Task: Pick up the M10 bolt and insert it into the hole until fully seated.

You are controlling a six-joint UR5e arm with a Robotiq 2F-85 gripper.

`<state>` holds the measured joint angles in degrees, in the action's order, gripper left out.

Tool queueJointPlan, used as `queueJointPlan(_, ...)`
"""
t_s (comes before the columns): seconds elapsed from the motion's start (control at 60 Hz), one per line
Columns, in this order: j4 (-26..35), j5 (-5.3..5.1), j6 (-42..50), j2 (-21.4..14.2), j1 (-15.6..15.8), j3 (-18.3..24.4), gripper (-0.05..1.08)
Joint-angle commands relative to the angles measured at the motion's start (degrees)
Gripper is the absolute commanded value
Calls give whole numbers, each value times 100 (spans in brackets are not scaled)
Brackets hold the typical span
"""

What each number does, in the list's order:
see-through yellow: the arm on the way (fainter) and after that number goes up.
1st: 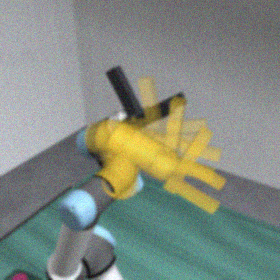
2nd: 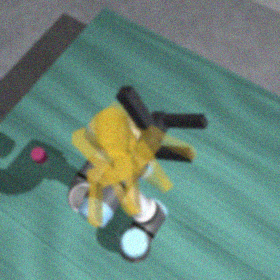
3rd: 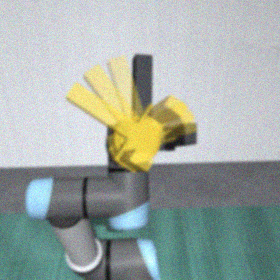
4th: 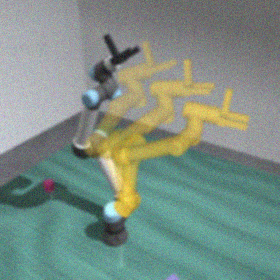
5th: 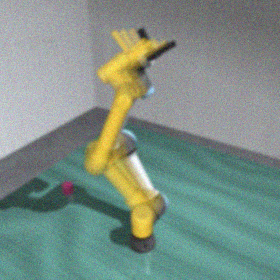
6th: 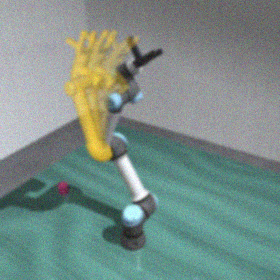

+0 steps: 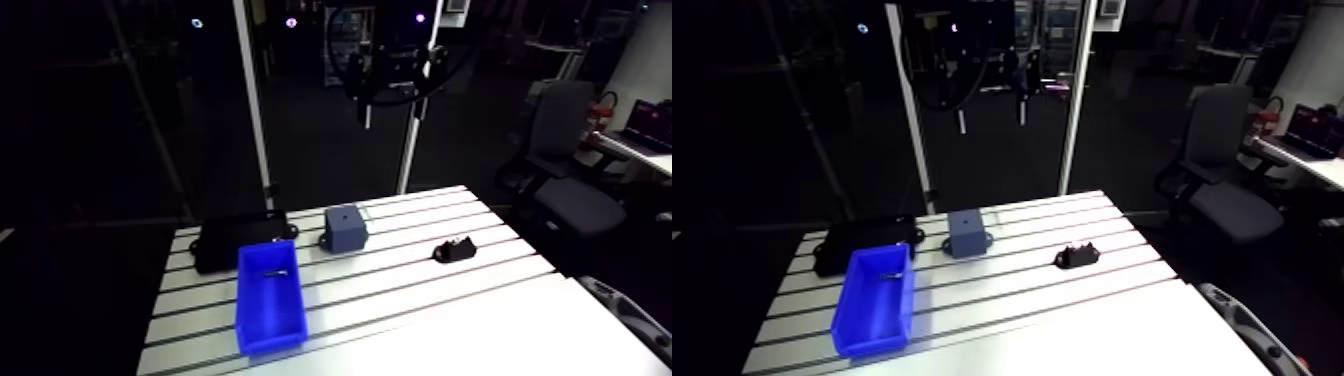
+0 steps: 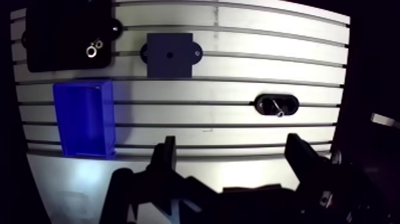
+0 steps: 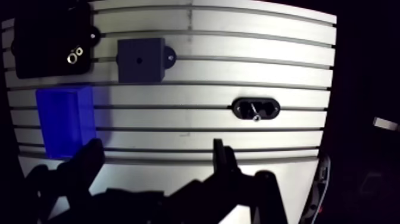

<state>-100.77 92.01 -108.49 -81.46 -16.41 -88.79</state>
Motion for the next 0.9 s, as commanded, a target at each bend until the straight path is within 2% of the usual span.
queueJointPlan(0.017,-1198,-223,-509,65,-791,-665,1)
queueJointPlan(0.25,-1580,-239,-678,65,-965,-910,1)
queueJointPlan(0.317,-1687,-280,-679,96,-1018,-973,1)
queueJointPlan(0.367,-1776,-350,-710,165,-1054,-1018,1)
queueJointPlan(0.55,-1871,-355,-930,249,-1219,-1151,1)
queueJointPlan(0.9,-2094,-363,-1229,478,-1319,-1136,1)
